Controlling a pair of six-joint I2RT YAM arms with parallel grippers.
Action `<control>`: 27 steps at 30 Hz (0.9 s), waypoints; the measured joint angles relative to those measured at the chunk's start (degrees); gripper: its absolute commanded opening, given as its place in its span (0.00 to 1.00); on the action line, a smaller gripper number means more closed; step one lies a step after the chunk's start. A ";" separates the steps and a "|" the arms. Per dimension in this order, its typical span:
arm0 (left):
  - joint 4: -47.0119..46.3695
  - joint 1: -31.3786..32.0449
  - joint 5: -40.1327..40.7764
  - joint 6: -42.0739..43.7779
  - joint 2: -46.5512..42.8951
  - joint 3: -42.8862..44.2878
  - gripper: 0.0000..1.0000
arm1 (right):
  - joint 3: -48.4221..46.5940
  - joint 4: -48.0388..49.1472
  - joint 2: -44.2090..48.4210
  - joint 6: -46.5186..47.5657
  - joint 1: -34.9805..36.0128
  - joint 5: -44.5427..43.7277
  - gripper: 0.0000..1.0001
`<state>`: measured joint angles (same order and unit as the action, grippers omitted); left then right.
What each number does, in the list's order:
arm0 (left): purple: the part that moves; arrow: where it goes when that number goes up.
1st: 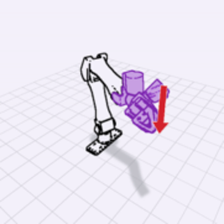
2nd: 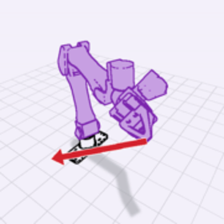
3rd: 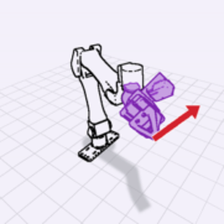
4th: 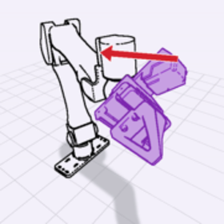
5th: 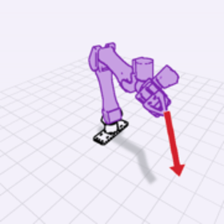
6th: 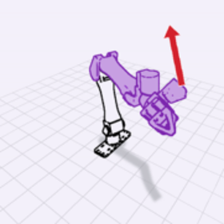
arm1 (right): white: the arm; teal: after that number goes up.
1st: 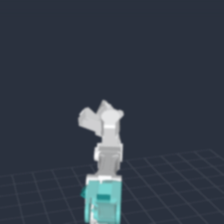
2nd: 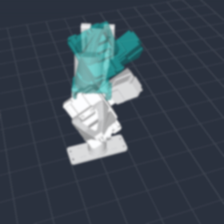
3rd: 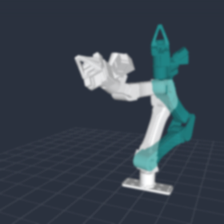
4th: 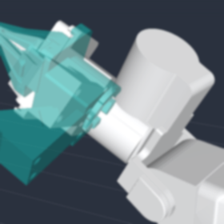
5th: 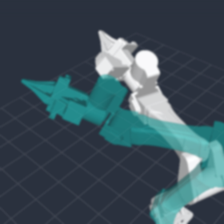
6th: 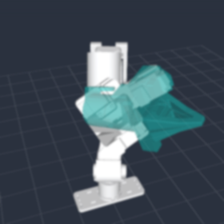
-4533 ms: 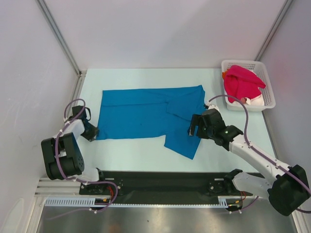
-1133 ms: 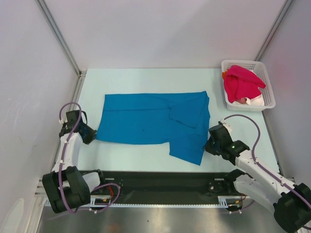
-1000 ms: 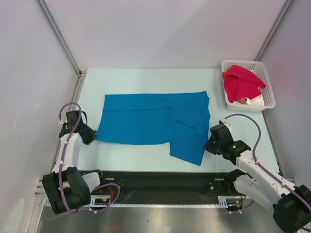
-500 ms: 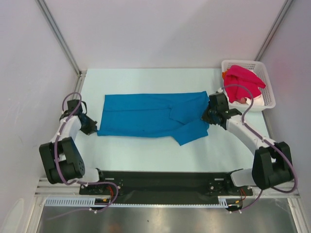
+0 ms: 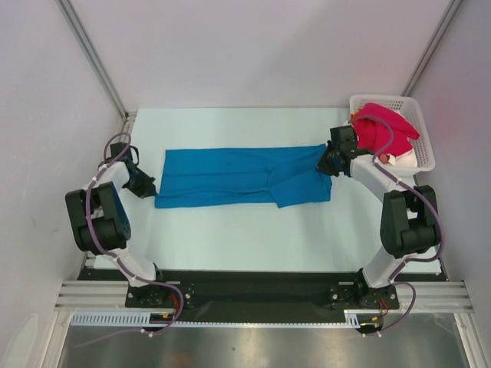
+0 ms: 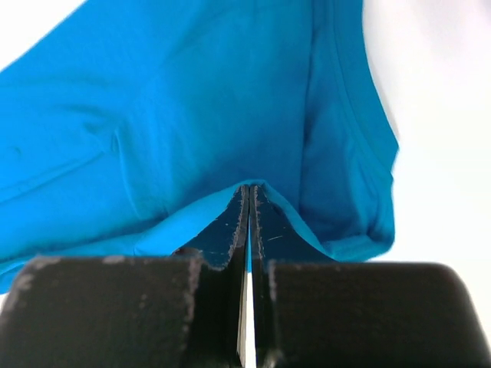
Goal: Fold and stack the t-shirts
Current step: Fold the tshirt
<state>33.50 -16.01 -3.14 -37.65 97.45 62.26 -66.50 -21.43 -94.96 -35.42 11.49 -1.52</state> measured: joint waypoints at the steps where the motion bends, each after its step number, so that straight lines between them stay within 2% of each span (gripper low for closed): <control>1: 0.09 0.02 -0.11 -0.04 0.61 0.57 0.00 | -0.59 0.09 -0.66 0.07 -0.13 0.15 0.00; 12: 0.35 0.28 -0.52 -0.90 5.92 9.73 0.00 | -2.56 0.68 -2.97 0.33 -1.97 3.17 0.00; 27: 1.40 0.94 -0.57 -0.96 11.74 15.56 0.00 | -3.08 1.70 -6.38 0.31 -4.11 5.29 0.00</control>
<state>34.89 -15.07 -3.70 -38.61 109.19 77.82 -69.58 -19.73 -101.34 -35.11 7.38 3.77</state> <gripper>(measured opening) 0.006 0.009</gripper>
